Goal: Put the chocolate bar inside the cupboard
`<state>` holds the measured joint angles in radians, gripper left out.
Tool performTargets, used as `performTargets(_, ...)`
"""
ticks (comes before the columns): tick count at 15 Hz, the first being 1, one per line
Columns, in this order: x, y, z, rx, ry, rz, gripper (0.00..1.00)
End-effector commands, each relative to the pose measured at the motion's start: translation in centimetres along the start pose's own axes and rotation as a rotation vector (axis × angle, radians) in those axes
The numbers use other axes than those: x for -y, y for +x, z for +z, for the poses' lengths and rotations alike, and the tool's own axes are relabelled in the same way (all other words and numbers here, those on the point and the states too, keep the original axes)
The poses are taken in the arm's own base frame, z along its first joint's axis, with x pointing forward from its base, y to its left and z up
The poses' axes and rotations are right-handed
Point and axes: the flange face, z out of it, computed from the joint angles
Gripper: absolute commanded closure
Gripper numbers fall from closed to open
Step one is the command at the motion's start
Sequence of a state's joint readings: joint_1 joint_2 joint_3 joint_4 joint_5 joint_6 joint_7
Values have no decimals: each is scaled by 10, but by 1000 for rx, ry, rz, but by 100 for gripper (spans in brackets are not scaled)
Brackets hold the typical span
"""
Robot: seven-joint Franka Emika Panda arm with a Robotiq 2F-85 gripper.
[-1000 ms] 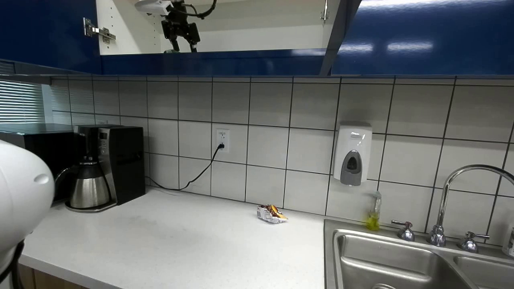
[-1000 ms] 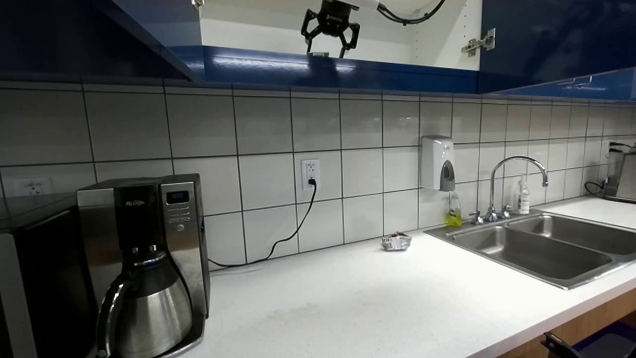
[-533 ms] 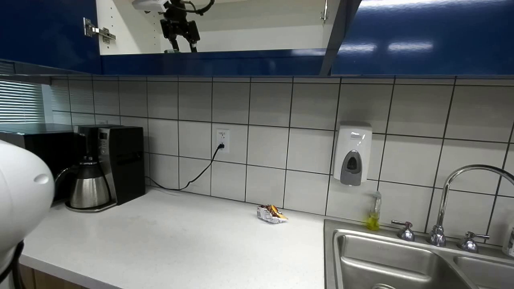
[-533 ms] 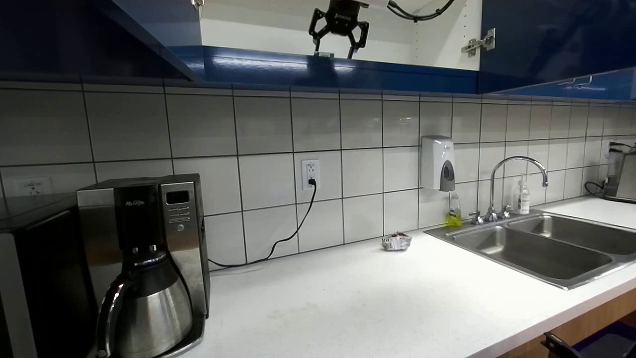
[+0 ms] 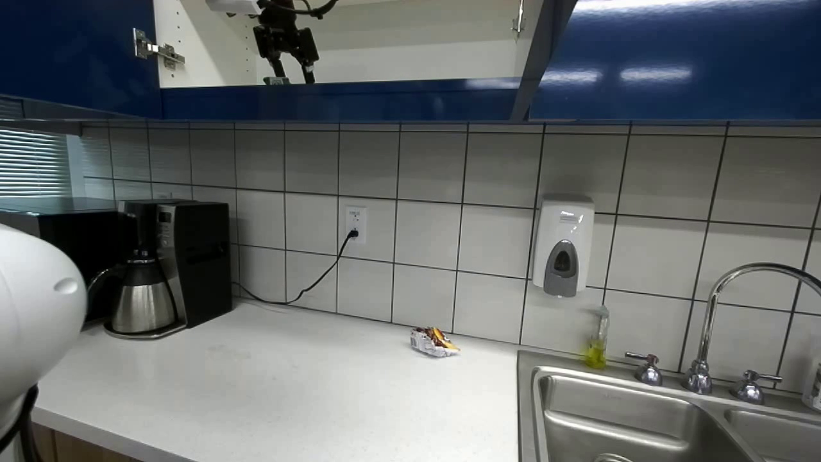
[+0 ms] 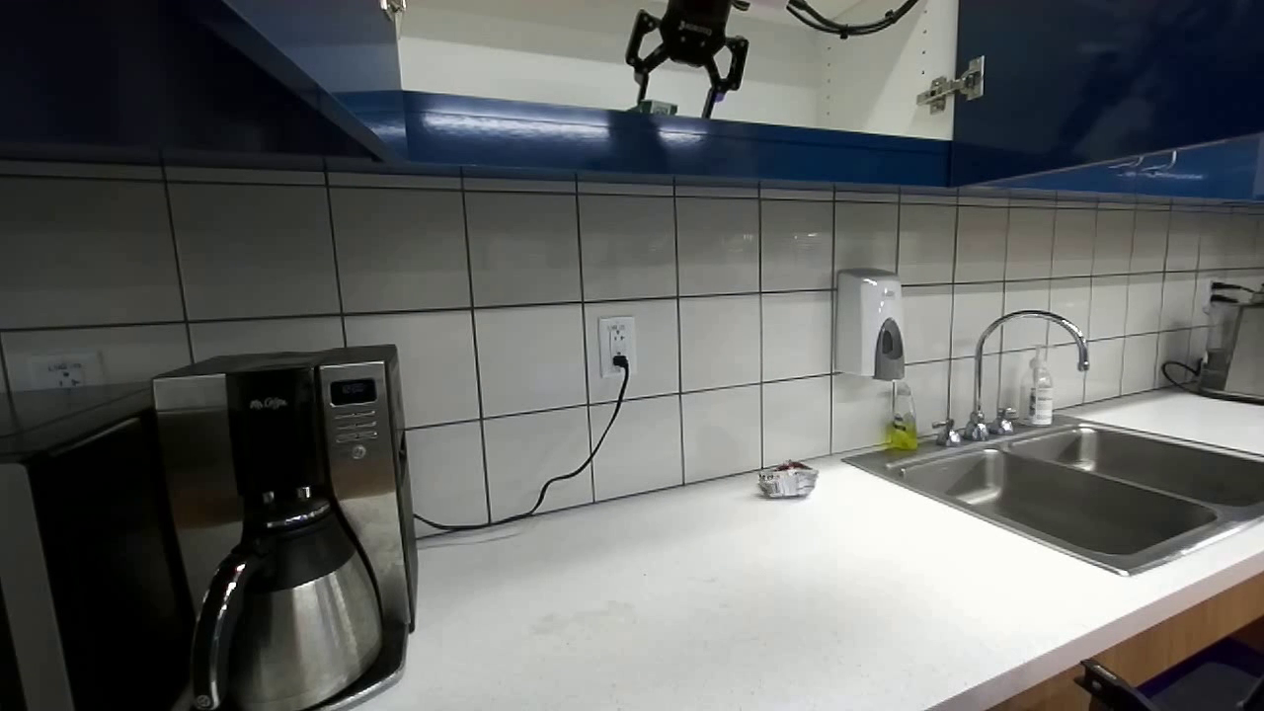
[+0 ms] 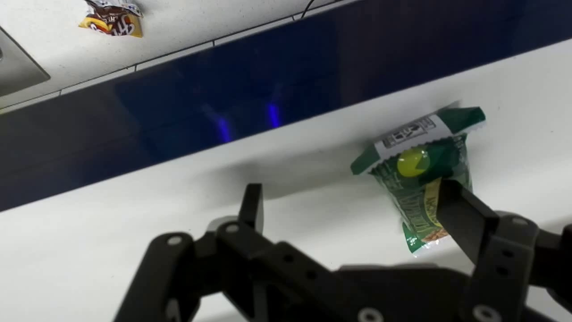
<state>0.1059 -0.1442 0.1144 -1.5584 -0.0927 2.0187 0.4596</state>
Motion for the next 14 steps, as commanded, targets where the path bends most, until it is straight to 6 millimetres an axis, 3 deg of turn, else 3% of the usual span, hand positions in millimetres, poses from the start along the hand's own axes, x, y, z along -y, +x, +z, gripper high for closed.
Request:
performTargets(1,-6,-6,-8,-28,8,6,0)
performTargets(14,-11,-18,-26,-57,16,-6,0)
